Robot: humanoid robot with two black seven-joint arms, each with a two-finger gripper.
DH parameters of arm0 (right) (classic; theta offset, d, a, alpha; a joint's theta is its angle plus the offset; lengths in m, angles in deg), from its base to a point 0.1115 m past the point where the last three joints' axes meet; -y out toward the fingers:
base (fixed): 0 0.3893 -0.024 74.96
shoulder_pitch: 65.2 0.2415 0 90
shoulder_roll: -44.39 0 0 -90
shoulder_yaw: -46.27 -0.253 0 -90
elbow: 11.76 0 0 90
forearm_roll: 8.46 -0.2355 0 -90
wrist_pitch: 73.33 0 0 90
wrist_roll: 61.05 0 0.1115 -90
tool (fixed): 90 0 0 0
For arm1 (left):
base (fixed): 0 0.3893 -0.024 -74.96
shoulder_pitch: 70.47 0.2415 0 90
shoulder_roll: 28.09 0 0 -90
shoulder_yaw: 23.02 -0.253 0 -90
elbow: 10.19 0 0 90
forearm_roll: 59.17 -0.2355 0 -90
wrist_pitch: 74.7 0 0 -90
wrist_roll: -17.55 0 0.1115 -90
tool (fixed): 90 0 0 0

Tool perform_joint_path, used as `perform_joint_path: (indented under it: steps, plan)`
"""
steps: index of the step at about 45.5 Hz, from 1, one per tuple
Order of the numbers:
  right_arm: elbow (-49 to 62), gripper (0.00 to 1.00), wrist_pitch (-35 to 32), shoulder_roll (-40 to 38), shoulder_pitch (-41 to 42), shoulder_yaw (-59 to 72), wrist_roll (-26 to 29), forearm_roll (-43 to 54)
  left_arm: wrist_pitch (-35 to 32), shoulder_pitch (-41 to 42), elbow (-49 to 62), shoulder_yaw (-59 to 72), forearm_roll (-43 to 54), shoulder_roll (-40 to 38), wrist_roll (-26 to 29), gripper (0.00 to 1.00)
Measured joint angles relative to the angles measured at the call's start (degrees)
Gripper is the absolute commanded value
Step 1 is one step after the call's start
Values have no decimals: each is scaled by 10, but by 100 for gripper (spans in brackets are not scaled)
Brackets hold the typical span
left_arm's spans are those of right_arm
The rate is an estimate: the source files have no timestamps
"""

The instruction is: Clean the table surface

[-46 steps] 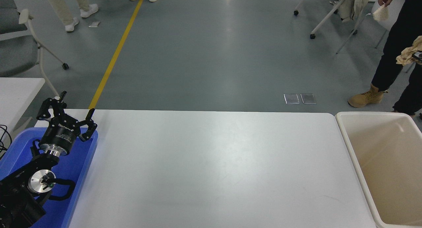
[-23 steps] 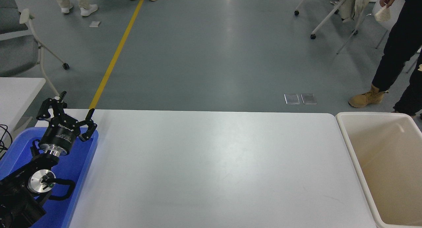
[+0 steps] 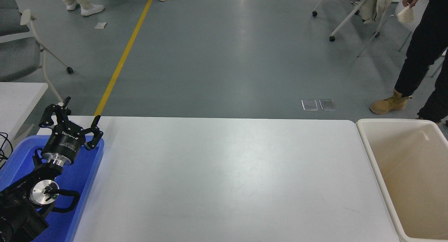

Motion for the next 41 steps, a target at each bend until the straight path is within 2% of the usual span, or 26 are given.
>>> perform_joint_path:
  steps: [17, 41]
  plan:
    - [-4, 0, -12, 27, -35, -24, -1, -111, 0, 0, 0, 0, 0, 0, 0, 100]
    - [-2, 0, -12, 62, -109, -45, -21, -139, 0, 0, 0, 0, 0, 0, 0, 100]
